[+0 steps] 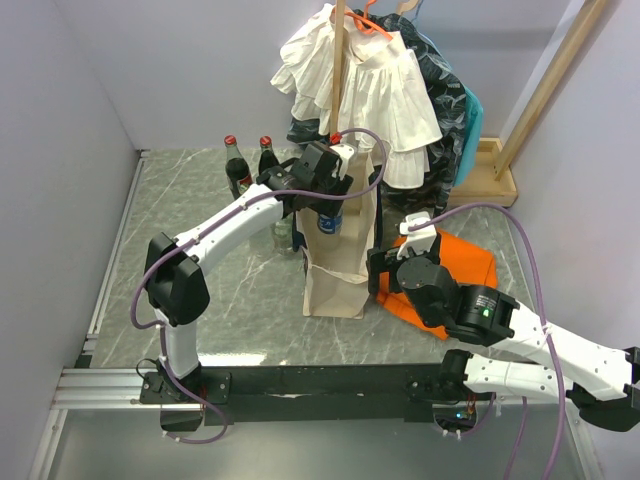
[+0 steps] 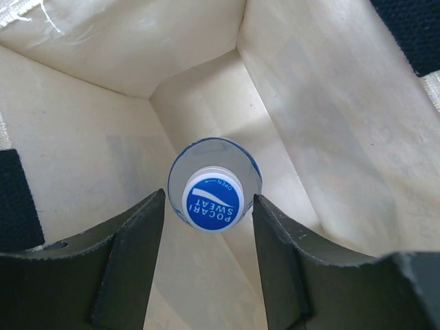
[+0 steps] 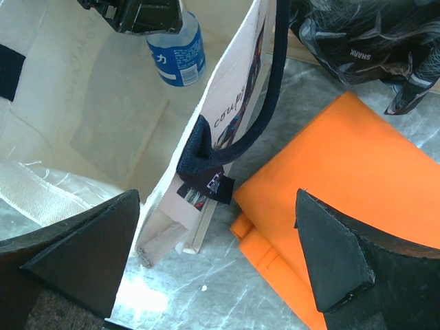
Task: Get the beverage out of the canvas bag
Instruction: Take out the drink from the canvas bag.
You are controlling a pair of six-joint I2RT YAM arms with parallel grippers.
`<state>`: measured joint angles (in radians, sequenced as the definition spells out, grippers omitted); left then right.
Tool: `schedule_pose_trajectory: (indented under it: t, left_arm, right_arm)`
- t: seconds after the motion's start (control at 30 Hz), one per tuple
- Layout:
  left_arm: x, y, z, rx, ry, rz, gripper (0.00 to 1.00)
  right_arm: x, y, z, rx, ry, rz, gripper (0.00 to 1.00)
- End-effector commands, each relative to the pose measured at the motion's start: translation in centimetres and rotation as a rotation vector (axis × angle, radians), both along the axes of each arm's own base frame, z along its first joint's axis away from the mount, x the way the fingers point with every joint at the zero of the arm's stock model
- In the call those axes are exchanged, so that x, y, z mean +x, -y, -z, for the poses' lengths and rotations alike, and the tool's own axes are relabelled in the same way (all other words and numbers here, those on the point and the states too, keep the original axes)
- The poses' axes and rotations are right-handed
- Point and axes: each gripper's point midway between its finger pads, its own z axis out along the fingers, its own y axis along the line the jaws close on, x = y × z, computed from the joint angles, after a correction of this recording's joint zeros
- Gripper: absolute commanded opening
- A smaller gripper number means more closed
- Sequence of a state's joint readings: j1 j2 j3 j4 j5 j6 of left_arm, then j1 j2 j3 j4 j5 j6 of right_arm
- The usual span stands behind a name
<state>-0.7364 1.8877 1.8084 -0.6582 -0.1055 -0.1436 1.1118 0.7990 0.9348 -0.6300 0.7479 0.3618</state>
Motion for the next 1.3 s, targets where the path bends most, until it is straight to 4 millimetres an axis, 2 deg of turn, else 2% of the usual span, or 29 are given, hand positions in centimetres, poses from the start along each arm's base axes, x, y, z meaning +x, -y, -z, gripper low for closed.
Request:
schedule_pose_trajectory:
  t: [0.0,0.13,0.27,0.63,0.9,1.07,1.27]
  left_arm:
    - [0.2,0.6,-2.7,-0.057,0.043,0.018,0.58]
    - [0.1,0.8,-2.2,-0.06,0.028,0.022,0.54]
    - [0.2,1.1,-2.8,-0.084,0.044,0.025,0.54]
    - [0.1,1.4,-2.4,-0.085,0.025,0.033,0.52]
    - [0.2,1.3,-2.2,-0.077,0.023,0.025,0.44]
    - [0.2,1.3,-1.8,-0.067,0.013,0.027,0.44]
    - [0.3,1.4,-1.6,-0.068,0.008,0.028,0.5]
  right_arm:
    - [0.3,0.1,-0.5,0.02,0.014,0.025,1.0]
    - [0.3,0.3,-0.5,0.019,0.015,0.031,1.0]
    - [0.2,0.4,-0.4,0.016,0.015,0.032,1.0]
    - [0.2,0.6,-0.4,0.024,0.017,0.036,1.0]
    - [0.2,0.6,-0.4,0.023,0.017,0.034,1.0]
    - [0.2,0.4,-0.4,0.019,0.016,0.032,1.0]
    - [0.2,0.4,-0.3,0.016,0.015,0.032,1.0]
